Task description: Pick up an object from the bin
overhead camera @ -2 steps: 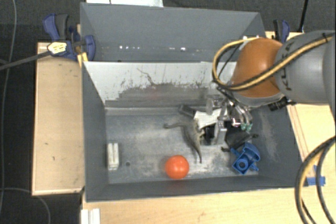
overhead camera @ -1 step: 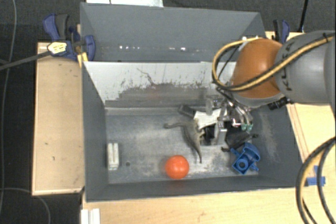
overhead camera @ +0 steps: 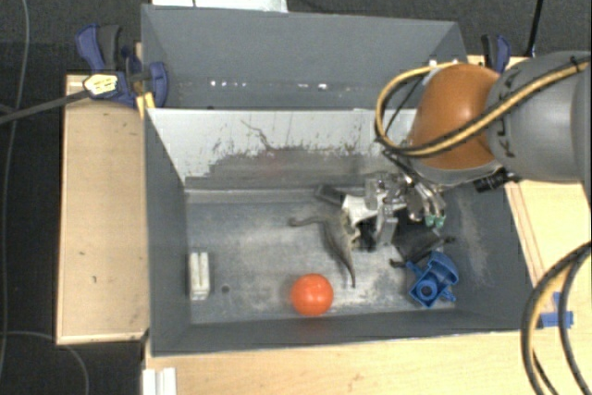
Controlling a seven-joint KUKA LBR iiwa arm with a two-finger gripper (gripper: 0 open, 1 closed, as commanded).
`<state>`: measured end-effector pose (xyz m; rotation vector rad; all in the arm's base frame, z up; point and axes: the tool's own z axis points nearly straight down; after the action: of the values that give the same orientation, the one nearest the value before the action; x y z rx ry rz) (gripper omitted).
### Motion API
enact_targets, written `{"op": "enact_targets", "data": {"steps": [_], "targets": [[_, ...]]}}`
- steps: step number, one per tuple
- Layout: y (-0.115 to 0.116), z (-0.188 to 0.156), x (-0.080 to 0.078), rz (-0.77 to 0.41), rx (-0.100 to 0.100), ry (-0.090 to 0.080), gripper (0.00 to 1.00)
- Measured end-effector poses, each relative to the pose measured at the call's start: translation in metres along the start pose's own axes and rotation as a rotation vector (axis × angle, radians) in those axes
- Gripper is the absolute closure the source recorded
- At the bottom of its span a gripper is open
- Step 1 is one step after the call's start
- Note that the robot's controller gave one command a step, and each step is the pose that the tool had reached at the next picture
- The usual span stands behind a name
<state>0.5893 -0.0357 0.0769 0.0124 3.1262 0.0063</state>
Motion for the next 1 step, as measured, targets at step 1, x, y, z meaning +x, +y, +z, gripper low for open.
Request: {"op": "enact_targets", "data": {"steps": [1], "targets": [[0.0000, 0.0000, 0.0000, 0.000, 0.000, 0.000, 1.00]]}}
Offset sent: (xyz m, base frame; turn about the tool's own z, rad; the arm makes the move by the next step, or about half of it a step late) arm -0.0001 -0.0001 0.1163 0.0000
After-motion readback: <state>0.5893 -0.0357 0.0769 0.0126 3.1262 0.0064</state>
